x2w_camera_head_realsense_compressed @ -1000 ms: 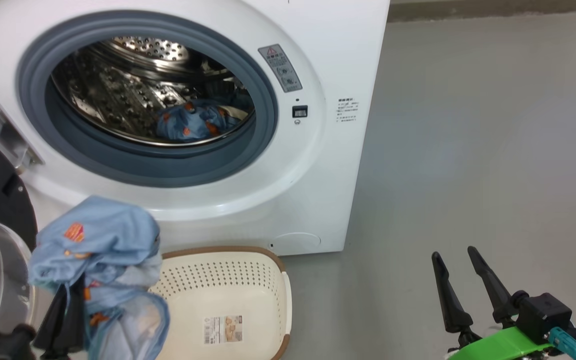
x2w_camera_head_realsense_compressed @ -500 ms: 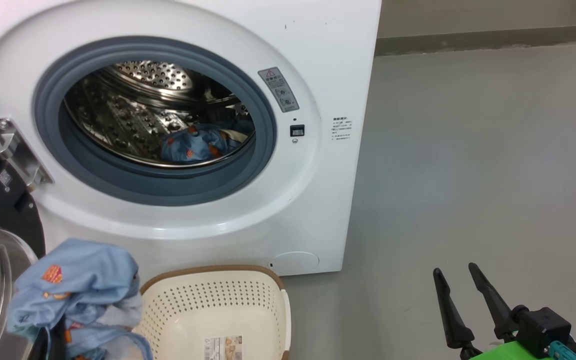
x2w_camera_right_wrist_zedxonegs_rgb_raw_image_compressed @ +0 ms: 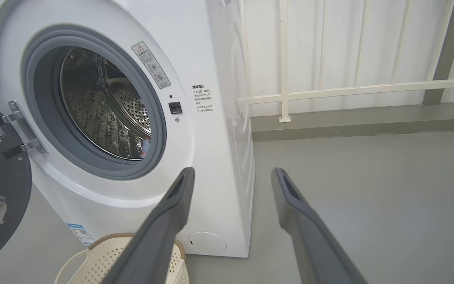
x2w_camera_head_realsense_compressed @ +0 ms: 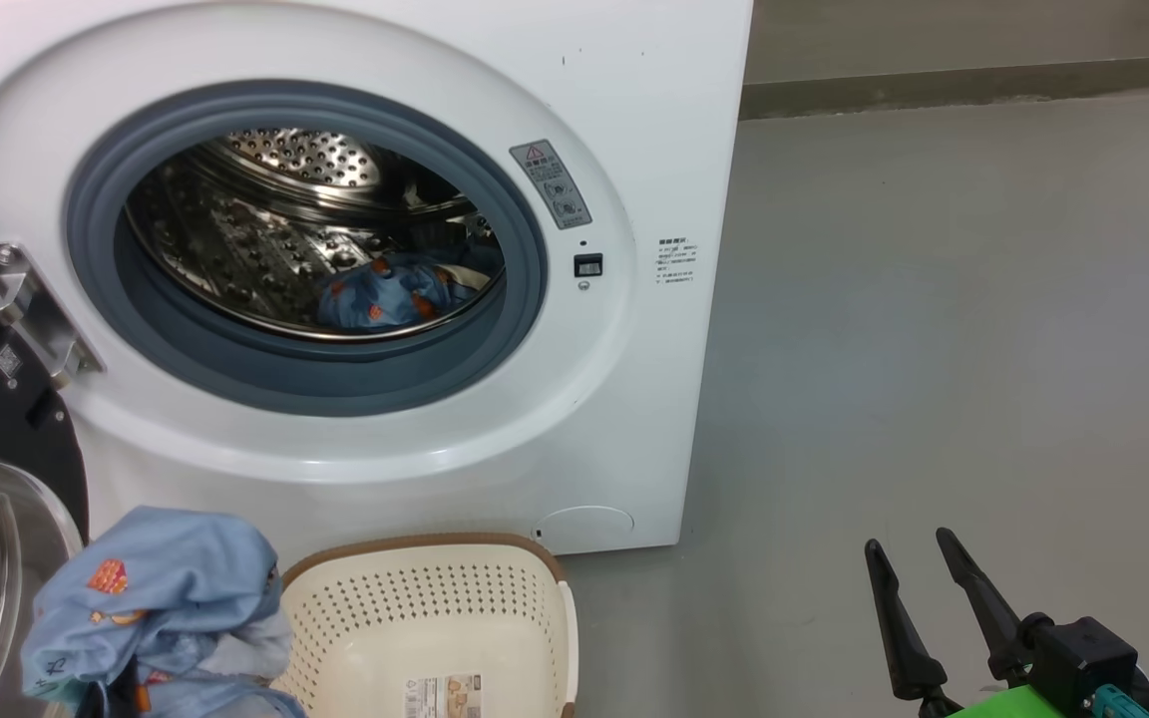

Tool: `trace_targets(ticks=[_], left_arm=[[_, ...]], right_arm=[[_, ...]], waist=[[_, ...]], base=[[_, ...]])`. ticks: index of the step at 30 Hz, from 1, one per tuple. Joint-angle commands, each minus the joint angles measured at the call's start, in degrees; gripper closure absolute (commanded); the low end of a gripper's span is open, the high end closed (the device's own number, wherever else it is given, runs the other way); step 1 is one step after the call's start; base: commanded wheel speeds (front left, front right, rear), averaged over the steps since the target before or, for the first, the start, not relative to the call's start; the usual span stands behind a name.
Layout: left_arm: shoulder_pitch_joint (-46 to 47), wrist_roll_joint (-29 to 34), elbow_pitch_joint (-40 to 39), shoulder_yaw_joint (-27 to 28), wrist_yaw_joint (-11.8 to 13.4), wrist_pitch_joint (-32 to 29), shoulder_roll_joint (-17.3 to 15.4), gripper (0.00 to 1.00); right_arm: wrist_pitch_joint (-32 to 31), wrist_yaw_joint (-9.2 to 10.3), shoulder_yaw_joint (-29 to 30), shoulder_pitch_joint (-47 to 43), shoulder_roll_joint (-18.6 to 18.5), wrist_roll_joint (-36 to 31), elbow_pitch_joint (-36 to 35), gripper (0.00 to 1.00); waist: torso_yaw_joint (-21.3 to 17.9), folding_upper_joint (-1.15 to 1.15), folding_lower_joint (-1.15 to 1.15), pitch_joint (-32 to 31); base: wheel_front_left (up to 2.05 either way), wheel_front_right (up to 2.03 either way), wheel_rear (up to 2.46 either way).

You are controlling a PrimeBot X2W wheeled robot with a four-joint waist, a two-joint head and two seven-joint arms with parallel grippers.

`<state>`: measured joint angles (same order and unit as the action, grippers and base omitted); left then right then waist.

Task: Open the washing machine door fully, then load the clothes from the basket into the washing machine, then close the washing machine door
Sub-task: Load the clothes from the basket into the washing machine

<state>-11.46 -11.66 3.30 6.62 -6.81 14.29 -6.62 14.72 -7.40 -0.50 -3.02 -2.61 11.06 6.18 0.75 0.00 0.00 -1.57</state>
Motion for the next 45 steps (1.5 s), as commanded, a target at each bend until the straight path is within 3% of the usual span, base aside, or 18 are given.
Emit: trace_targets(ticks=[1,10,16,31,45], left_arm=[[1.66,0.65,-1.12,2.1,-0.14,0.71,-0.36,1.0],[4.75,-0.67,-0.58,-0.33,-0.53,0.71,0.08,1.0],[9.2,-2.65,0.36,-2.04,-0.64,0.71,-1.65,1.0],[28.27,-10.56,3.37,-8.29,-0.67,0.71,-10.53,1.0],[46.16,-15.39,9.76,-12.43,-0.68,0.71,-15.84,1.0]], right_arm=[[0.26,-0.09,-1.36,0.68,-0.27,-0.45,-1.64,0.0],[0.14,-0.09,-1.74,0.65,-0.27,-0.39,-2.19,0.0],[0.17,-0.09,-2.45,1.55,-0.27,-0.3,-3.01,0.0],[0.27,-0.09,-4.15,4.48,-0.27,0.03,-6.8,0.0],[0.28,-0.09,-6.43,6.78,-0.27,0.77,-10.11,0.0]], waist=[[0.02,0.0,0.0,0.1],[0.01,0.0,0.0,3.03],[-0.82,0.0,0.0,6.97],[-4.45,0.0,0.0,19.53],[-7.65,0.0,0.0,29.42]], base=[[0.0,0.0,0.0],[0.0,0.0,0.0],[0.0,0.0,0.0],[0.0,0.0,0.0],[0.0,0.0,0.0]])
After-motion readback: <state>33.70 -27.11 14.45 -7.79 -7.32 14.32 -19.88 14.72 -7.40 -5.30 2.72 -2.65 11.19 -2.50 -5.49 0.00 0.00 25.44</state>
